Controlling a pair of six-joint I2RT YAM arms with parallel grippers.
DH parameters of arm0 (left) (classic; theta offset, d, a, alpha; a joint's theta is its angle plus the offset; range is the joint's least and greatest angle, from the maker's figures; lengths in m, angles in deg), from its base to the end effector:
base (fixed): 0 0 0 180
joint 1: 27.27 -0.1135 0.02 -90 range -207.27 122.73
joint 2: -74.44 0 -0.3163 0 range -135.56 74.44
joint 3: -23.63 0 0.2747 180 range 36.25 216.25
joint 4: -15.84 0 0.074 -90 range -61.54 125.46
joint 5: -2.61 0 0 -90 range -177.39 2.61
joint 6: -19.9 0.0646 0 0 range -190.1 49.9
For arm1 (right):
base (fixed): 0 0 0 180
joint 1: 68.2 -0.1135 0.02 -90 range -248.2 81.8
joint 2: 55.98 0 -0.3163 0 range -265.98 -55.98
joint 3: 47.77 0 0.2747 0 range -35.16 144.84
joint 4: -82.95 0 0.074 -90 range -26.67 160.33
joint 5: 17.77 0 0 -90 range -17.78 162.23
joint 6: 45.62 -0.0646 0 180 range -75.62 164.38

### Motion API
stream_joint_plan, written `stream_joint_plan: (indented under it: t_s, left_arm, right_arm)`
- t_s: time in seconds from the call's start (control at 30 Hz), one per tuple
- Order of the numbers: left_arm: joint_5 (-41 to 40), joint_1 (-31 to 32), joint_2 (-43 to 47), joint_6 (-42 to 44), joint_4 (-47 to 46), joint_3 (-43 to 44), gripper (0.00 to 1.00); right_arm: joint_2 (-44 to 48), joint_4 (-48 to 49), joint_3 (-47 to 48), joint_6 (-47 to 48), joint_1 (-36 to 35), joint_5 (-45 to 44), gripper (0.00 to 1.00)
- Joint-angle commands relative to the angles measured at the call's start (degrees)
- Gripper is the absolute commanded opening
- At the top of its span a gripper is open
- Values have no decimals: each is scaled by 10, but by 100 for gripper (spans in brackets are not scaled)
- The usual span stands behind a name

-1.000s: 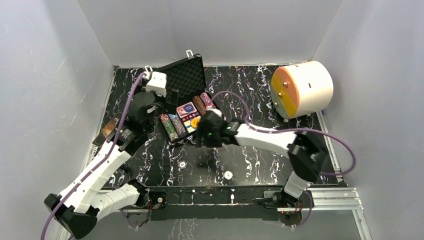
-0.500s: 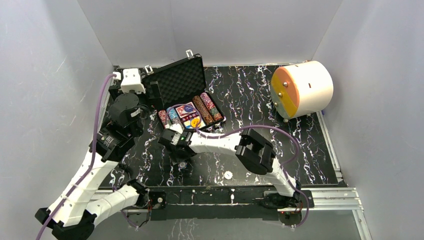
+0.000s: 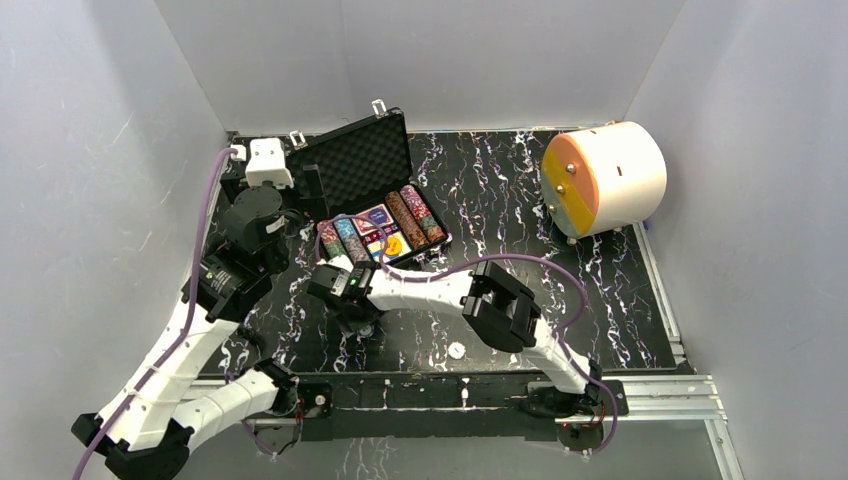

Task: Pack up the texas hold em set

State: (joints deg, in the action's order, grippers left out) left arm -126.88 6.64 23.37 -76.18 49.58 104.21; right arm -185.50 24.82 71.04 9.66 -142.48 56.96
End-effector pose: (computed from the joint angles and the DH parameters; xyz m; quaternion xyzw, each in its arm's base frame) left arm 0.1755 -0.0685 0.4857 -0.0573 0.7247 0.0136 0.6866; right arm 0.1628 0.5156 0.1793 -0.3068 0.9251 0.0723 0.2120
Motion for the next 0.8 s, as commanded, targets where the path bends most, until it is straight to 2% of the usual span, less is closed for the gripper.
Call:
stream_joint_plan:
  t_s: [0.0, 0.3, 0.57, 0.77]
  left_arm:
    - [-18, -2, 1, 4, -13, -8, 98]
    - [-12, -1, -12, -3, -3, -9, 98]
    - [16, -2, -28, -44, 28, -17, 98]
    - [106, -2, -44, -117, 62, -75, 98]
  right_arm:
    - [-24, -30, 9, 40, -10, 15, 66]
    - [8, 21, -69, 2, -1, 19, 50]
    - [113, 70, -169, -72, 23, -68, 46]
    - [207, 106, -275, -127, 66, -102, 46]
